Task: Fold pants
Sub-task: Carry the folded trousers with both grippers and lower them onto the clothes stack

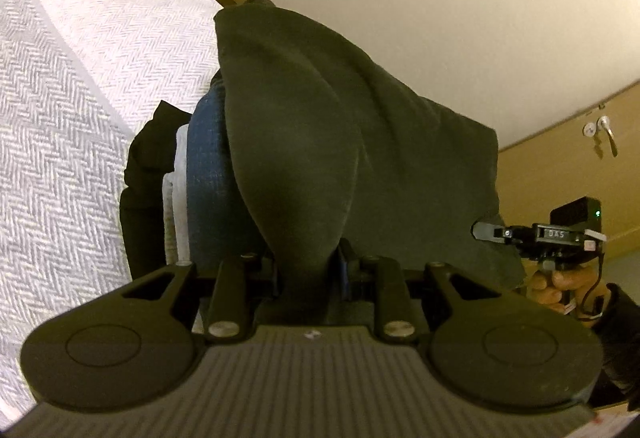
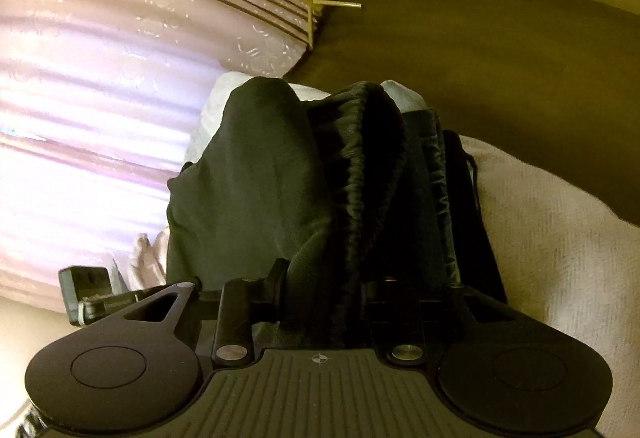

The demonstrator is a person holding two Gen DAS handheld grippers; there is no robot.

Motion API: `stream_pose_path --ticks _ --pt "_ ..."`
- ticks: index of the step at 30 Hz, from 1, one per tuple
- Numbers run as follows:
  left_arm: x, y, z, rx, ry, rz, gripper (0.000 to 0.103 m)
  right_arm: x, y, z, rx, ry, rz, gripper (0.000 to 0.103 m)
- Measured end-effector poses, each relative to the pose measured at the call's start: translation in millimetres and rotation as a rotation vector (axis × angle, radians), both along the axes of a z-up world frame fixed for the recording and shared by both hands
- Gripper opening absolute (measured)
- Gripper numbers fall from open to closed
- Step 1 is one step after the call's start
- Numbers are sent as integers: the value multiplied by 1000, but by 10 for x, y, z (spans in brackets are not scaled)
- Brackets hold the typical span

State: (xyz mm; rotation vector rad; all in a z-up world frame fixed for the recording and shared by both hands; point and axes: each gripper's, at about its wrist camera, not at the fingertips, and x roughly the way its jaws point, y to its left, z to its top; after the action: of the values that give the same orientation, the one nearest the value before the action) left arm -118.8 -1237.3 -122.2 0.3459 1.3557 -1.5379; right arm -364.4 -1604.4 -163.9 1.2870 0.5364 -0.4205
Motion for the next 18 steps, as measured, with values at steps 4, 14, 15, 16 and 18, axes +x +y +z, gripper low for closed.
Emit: stream_pose_path --ticks 4,14,15,16,18 --pt "-38 55 5 -13 -11 6 22 13 -13 -122 -1 4 -5 30" --pt "-91 158 -174 0 -28 47 23 -2 21 -151 -21 30 44 34" --pt "-84 143 -224 6 -32 59 26 -1 34 -172 -25 30 39 36" --pt "-79 129 -253 4 -41 65 27 -3 32 -185 -28 24 29 38" --pt "-76 99 -282 1 -63 70 34 -14 40 -147 -23 23 11 47"
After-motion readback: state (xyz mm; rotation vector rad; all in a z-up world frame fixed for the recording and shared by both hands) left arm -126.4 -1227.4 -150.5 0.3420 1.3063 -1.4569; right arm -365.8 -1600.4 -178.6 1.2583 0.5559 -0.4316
